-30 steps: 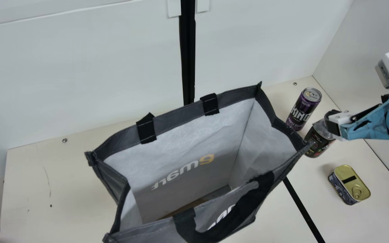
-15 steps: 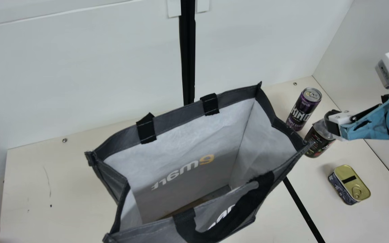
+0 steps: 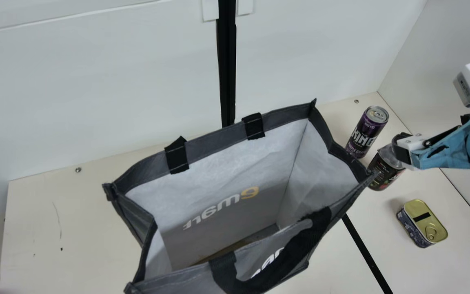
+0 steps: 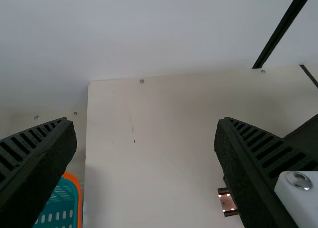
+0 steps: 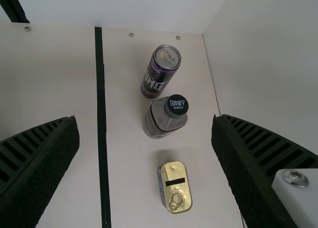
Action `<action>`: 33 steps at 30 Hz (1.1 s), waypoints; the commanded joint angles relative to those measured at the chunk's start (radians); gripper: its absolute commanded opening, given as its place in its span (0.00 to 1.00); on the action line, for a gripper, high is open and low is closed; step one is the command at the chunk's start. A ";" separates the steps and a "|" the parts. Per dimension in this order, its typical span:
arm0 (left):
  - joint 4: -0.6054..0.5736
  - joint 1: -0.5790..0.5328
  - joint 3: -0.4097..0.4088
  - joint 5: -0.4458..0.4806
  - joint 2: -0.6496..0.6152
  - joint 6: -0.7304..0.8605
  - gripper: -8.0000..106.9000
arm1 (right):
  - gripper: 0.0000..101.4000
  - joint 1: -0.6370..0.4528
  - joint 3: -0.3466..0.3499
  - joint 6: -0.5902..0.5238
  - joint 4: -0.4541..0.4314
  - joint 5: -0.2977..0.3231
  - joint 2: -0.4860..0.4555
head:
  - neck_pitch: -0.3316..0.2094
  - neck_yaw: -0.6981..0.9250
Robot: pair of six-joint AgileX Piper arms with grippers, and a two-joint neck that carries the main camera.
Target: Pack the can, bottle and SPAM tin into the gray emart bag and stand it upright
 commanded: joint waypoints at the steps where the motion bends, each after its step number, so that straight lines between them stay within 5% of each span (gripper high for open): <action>1: -0.002 -0.010 -0.016 0.000 0.013 0.002 0.85 | 0.94 0.000 0.000 0.000 0.000 0.000 0.000 | -0.023 -0.001; 33: 0.153 -0.378 -0.366 -0.002 0.273 -0.099 0.85 | 0.94 0.000 0.000 0.000 0.000 0.000 0.000 | -0.023 -0.001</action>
